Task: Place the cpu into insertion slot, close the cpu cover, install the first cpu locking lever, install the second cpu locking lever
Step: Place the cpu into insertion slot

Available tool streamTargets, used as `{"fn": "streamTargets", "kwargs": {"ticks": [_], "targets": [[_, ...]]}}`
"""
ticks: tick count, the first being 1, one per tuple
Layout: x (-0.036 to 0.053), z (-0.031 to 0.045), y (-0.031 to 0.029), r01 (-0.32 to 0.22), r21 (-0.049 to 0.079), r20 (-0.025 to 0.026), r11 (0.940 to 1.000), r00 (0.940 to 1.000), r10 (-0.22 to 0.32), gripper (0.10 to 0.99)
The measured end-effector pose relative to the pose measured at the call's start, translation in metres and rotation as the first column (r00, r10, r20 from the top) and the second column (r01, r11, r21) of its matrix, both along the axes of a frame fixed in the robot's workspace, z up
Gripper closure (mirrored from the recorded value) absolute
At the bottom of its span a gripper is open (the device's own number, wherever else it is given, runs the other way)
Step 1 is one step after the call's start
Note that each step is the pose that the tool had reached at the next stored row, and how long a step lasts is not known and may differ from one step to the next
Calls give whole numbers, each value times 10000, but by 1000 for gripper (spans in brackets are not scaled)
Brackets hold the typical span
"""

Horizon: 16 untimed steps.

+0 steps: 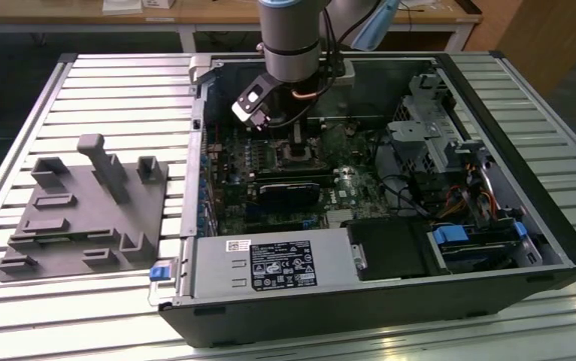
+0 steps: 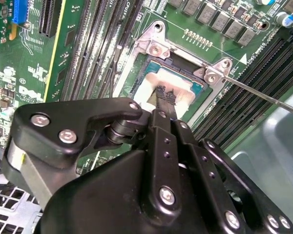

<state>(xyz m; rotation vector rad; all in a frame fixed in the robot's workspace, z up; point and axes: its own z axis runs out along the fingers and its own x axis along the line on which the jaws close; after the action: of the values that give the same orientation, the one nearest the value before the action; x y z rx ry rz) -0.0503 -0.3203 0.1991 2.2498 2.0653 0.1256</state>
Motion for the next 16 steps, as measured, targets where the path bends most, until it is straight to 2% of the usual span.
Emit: {"fn": "streamTargets", "kwargs": {"ticks": [12,16], "targets": [[1,-7,1,0,7,4,10000,10000,0,980],[1,43,1,0,7,3,10000,10000,0,980]]}}
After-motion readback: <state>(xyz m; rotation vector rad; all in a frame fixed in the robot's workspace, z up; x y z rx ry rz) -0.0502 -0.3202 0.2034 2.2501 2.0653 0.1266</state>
